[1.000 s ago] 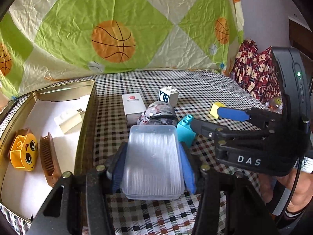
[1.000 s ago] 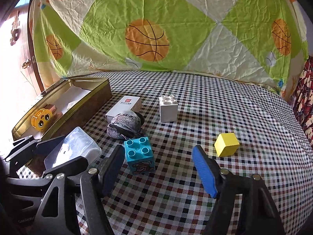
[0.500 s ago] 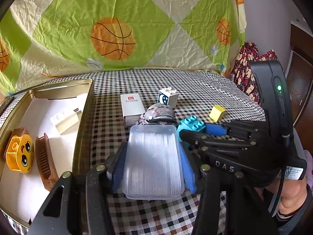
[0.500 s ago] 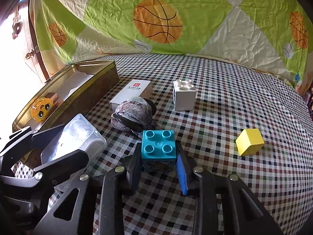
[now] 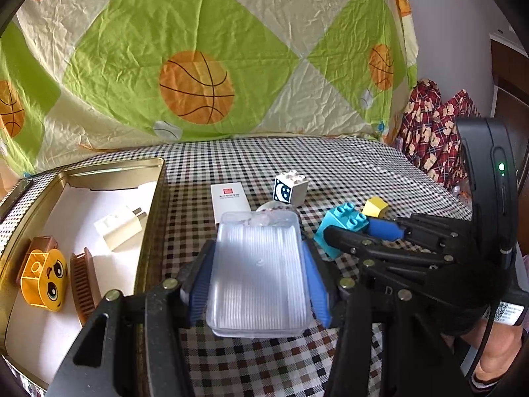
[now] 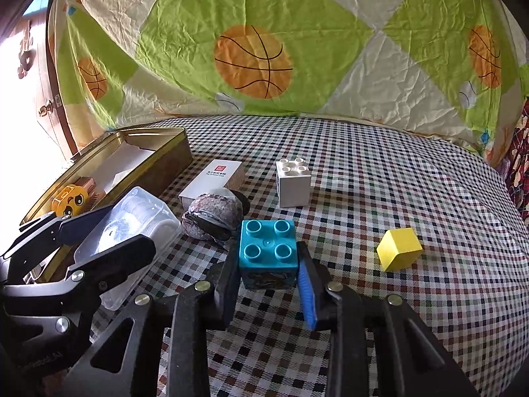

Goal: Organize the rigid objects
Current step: 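Carry blue lego block with right tool while left tool carries clear box toward tin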

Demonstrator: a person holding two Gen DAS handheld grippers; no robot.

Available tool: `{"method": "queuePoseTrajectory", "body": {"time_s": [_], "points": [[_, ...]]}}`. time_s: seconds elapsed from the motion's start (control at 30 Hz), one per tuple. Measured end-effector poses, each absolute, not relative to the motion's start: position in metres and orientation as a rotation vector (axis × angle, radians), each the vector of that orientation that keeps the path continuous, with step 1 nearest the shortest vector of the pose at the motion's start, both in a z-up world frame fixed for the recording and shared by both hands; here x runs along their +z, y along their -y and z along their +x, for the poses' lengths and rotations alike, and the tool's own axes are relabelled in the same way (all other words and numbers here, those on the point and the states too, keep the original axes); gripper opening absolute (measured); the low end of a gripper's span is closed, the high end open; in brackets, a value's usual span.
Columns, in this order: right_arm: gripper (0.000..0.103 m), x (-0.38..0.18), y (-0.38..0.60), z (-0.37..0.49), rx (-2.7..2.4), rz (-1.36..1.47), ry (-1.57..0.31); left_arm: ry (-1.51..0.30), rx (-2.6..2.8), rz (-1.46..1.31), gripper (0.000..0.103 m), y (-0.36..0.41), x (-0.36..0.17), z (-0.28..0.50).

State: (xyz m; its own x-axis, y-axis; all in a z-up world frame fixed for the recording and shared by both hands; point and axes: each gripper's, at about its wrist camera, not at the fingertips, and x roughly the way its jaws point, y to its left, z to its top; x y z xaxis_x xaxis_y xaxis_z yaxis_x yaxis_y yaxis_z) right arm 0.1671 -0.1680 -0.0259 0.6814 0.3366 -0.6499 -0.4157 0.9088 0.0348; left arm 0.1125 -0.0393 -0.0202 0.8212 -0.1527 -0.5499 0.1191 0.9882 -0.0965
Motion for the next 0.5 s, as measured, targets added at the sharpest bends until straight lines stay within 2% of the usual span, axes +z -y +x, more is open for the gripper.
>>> {"method": "queuePoseTrajectory", "body": {"time_s": [0.5], "points": [[0.034,-0.014,0.178,0.152,0.392,-0.094,-0.584,-0.482,-0.094,-0.05,0.051,0.035,-0.01,0.096]]}}
